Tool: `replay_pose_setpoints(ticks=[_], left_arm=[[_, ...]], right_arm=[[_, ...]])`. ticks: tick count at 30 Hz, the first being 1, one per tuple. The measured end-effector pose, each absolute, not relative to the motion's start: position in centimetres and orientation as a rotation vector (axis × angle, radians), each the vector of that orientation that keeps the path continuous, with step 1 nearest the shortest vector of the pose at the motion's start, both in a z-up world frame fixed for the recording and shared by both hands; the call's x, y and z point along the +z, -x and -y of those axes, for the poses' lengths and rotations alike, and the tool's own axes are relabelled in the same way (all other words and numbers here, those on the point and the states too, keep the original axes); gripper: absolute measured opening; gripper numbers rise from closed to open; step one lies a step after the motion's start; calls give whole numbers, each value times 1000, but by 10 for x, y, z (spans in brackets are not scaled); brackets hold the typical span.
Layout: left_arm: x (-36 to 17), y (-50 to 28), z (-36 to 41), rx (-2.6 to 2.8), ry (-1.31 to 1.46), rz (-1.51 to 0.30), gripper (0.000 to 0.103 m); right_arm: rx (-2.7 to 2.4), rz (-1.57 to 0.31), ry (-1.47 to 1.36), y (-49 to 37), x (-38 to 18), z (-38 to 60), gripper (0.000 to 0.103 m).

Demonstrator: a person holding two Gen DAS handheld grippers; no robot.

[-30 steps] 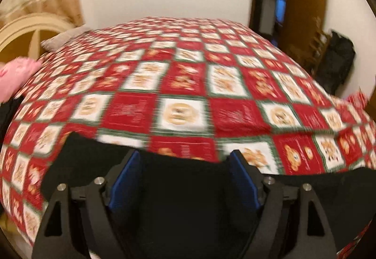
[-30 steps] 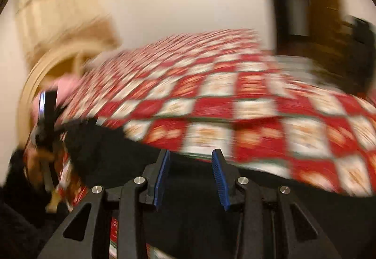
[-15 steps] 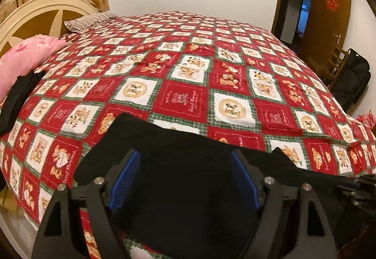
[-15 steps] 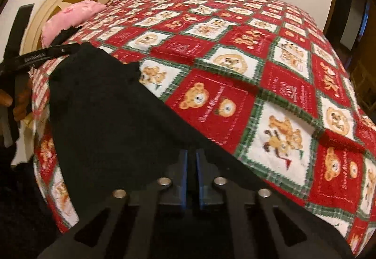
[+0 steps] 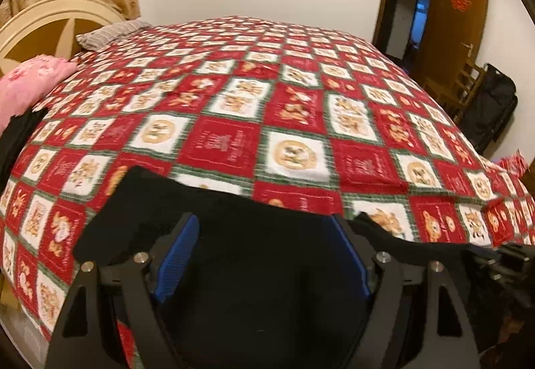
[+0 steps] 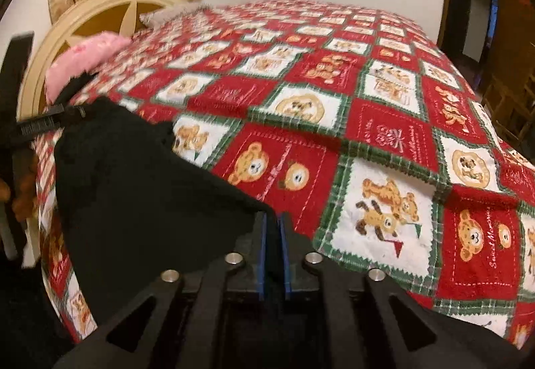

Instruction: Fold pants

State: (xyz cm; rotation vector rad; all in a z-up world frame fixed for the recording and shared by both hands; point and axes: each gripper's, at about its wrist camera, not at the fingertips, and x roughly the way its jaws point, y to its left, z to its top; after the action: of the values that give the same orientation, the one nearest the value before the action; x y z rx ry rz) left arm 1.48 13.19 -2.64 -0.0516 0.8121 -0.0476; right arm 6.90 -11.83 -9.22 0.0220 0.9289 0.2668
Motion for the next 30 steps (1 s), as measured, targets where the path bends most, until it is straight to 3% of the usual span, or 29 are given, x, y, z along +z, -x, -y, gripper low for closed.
replay_pose_setpoints(ticks=[1,4,7,8,14,21,25,28,30], left_arm=[[-29,-15,-125,-56,42,-815,81],[-43,-19,-100,-93,12,-855,81],[-49,-16,-85,-132,7,-881,81],[-48,-13,-81,-144,5,-875,81],[-34,7,-34,-298,-95,-799,81],[-39,23,37,-493,-151,-826,81],[-59,18,61,-471,-195,-893,81],[-67,16,64,-433,-241,-862,94],[-63,12,64,-422,-247,-881,95]], right_arm=[[248,-929,-55,-69,-89,124,33],[150,-788,-266,-44,-50,163,35],[7,-654,-368,9,-18,206,58],[-88,-622,-365,35,-10,229,59],[-491,-721,-337,130,-16,327,59],[-574,-902,-379,142,-59,373,60],[-623,-861,-454,163,-57,398,60],[-666,-714,-594,199,-42,414,60],[-746,-616,-656,227,-31,425,60]])
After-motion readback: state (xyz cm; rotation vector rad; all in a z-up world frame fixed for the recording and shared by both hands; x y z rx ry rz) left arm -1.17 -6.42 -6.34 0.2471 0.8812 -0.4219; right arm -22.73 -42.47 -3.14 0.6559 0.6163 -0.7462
